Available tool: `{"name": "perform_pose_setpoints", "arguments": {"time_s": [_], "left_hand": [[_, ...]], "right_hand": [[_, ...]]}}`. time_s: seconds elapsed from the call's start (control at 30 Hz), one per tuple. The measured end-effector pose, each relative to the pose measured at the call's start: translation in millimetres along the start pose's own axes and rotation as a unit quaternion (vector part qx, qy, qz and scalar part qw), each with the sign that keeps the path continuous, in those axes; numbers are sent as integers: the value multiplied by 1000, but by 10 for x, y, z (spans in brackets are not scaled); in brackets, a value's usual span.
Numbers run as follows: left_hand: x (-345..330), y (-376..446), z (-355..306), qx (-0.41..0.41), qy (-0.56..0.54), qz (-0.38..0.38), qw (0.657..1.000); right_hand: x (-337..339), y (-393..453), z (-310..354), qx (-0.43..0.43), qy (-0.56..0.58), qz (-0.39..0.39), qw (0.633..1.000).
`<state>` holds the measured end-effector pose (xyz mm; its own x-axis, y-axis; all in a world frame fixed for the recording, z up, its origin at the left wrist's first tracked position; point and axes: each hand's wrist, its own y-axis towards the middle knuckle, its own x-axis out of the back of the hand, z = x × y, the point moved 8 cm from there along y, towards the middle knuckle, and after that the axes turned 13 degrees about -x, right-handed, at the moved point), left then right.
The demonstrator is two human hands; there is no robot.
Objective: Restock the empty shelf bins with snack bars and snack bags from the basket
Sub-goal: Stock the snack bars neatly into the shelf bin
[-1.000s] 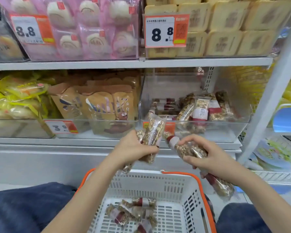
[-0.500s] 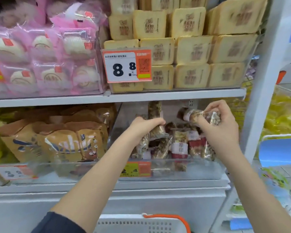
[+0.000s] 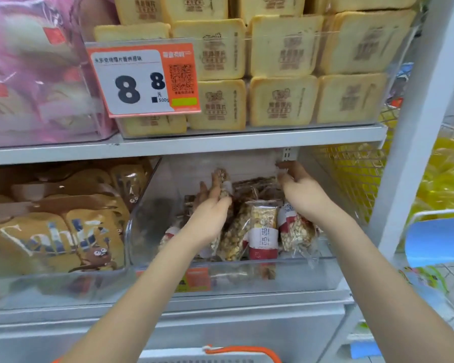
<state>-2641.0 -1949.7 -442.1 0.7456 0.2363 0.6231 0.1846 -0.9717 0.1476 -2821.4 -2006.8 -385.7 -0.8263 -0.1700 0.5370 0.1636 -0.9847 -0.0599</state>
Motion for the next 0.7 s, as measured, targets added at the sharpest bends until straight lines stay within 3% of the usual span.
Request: {"name": "perform_pose_setpoints", "arguments": {"time_s": [0.1, 0.17, 0.37, 0.47, 0.6, 0.7], "left_hand": [[14, -68, -218, -60, 66, -29, 996], [-63, -96, -278, -95, 92, -9, 991], [-127, -124, -243, -101, 86, 44, 990], [51, -275, -347, -152, 116, 7, 982], [381, -778, -397, -229, 138, -42, 963], [561, -1140, -236, -256, 140, -63, 954]], "right_hand": [[26, -133, -15, 10, -27, -10, 1000], [56, -245, -155, -10, -63, -12, 998], [-138, -584, -335, 13, -145, 17, 989], [-176, -438, -264, 92, -202, -49, 974], [-207, -246, -432, 19, -282, -21, 959], [-195, -440, -322, 34, -327, -68, 942]]}}
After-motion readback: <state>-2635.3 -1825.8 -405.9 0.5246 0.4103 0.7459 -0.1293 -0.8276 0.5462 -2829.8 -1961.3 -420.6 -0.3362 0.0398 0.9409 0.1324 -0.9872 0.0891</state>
